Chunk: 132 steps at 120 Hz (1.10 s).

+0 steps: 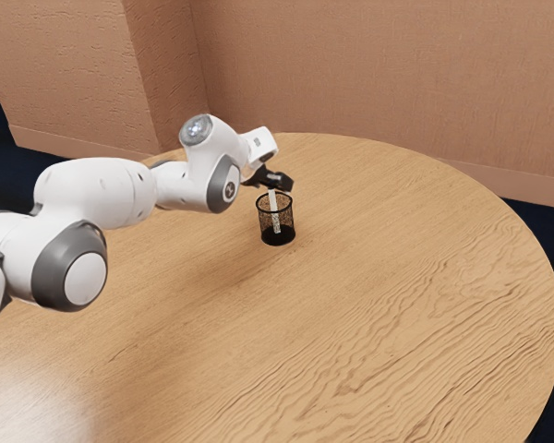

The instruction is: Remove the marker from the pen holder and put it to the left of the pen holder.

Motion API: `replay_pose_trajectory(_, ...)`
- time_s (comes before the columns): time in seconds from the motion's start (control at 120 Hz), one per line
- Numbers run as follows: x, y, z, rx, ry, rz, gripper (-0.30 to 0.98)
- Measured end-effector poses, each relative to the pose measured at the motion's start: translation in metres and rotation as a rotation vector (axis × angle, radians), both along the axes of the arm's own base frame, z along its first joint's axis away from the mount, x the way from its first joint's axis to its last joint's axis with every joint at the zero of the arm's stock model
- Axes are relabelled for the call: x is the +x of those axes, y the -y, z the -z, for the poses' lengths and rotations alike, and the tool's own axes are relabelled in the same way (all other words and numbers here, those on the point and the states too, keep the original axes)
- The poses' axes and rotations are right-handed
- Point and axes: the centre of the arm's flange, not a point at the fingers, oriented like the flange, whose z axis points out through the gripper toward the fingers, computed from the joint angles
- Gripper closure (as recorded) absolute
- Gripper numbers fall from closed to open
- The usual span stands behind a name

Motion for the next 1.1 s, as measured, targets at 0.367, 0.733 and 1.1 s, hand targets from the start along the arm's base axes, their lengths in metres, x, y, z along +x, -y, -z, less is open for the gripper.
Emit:
replay_pose_trajectory(0.367, 0.001, -0.001, -0.004, 0.0, 0.028, -0.004, 0.63)
replay_pose_trajectory(0.733, 0.0, 0.003, -0.026, -0.009, 0.063, -0.012, 0.76)
replay_pose_trajectory(1.1, -0.027, 0.005, -0.164, -0.027, 0.051, -0.017, 0.78)
